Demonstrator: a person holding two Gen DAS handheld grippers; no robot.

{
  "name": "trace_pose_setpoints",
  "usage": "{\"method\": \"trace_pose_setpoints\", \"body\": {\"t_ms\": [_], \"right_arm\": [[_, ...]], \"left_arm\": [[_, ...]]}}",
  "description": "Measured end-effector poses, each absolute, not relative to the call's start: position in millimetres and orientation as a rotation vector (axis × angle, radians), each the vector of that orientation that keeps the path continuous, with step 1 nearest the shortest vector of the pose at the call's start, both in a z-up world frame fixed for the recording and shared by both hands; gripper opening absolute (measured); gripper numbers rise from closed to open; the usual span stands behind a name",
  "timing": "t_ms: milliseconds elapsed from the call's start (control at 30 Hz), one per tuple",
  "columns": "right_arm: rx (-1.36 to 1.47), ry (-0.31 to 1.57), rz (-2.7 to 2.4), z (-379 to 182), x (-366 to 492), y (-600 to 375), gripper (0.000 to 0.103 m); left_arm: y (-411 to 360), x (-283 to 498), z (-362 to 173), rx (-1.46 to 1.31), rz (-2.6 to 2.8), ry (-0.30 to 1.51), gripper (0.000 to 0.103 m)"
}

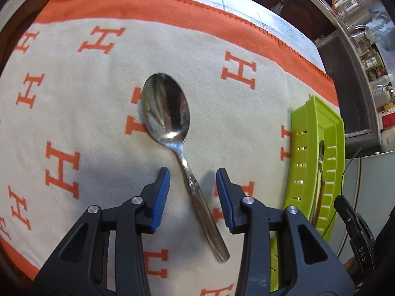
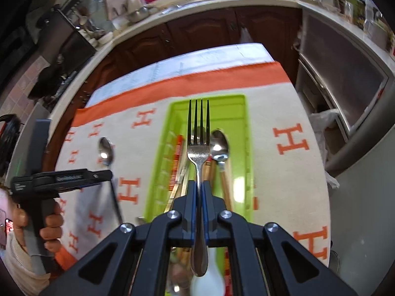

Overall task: Organize utensils
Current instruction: 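Lower the fork into the tray with the right gripper while the left grasps the large spoon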

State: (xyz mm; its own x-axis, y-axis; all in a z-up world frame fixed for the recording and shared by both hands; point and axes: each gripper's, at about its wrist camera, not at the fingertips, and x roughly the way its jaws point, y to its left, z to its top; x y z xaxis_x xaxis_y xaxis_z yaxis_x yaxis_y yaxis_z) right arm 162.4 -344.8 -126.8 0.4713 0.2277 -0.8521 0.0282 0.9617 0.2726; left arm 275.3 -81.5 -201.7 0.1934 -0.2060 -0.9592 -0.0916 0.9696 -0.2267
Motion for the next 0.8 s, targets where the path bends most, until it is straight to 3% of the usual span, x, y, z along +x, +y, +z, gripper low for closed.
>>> {"method": "trace_pose_setpoints", "body": {"t_ms": [400, 433, 533, 800], "right_arm": [[0.267, 1.117, 0.136, -145, 174, -353, 0.005], [0.267, 1.119, 0.138, -146, 174, -354, 0.005], [0.272, 1.117, 0.139, -147, 173, -355, 0.005], [0.289, 1.106, 0.152, -148, 168, -360, 0.005]], "left_arm": [[-133, 296, -210, -0.044, 0.011, 1.401, 0.034], [-137, 297, -210, -0.024, 0.014, 1.393, 0.031], [-145, 297, -209, -0.011, -0.015, 1.379, 0.009], [-146, 284, -209, -0.103, -0.131, 1.415, 0.005]]}}
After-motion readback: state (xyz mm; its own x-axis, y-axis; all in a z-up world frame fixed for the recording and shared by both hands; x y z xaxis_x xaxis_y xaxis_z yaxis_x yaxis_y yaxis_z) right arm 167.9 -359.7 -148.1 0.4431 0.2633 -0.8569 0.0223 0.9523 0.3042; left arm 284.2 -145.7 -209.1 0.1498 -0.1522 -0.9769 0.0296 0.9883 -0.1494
